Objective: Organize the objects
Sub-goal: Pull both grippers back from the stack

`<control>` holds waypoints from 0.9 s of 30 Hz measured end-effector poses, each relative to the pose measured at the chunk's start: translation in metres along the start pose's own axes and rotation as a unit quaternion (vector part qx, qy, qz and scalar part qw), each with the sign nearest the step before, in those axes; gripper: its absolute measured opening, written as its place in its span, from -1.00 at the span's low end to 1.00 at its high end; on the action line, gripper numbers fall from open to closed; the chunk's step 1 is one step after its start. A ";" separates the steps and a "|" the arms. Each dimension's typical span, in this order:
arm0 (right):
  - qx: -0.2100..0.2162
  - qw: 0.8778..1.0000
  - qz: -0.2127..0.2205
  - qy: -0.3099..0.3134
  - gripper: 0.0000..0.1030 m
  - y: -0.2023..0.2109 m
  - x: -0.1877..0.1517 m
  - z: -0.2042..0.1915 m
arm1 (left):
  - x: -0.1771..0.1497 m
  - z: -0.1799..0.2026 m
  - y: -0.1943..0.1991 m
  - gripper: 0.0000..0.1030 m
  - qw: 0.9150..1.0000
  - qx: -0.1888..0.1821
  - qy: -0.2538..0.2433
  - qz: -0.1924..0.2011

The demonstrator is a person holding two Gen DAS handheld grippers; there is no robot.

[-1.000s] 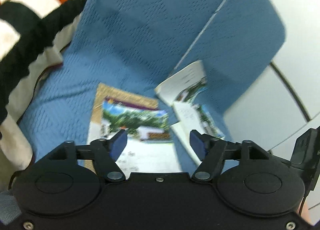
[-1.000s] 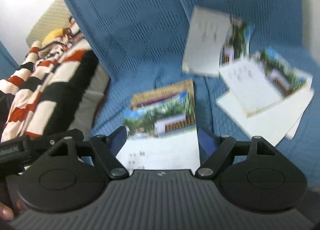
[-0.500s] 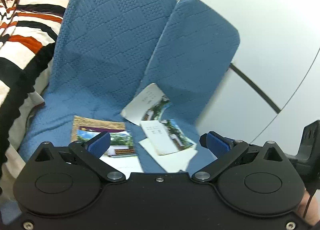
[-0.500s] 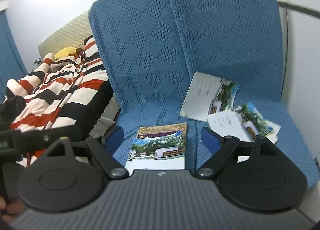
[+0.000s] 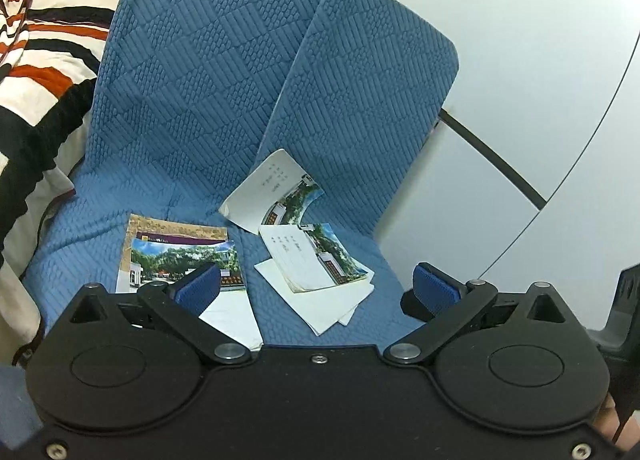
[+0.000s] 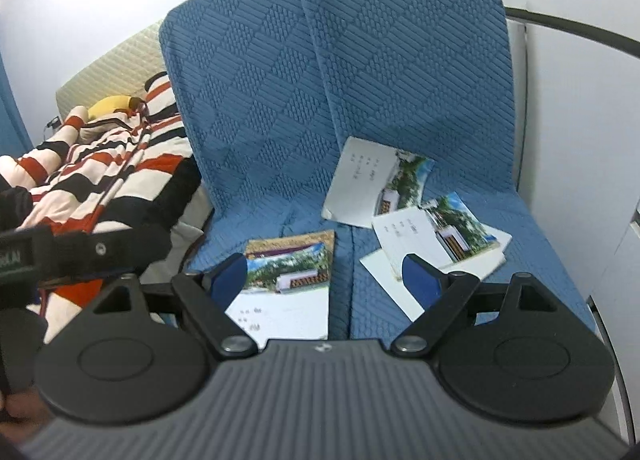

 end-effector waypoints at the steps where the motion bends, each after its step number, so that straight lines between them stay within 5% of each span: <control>1: -0.003 1.000 0.000 -0.002 0.67 0.002 -0.002 0.003 | -0.001 0.002 0.000 0.99 1.000 0.001 0.001 -0.001; 27: -0.026 0.999 -0.008 -0.037 0.67 -0.008 -0.017 0.052 | -0.024 0.006 -0.042 0.99 1.000 0.012 0.018 -0.013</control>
Point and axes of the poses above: each gripper's, at about its wrist camera, not at the fingertips, and y roughly against the way its jaws point, z to its right, x to its top, the point moved 3 cm from there along -y, roughly the way its jaws point, and after that the axes turned 15 degrees about -y, right-handed, at the moved point
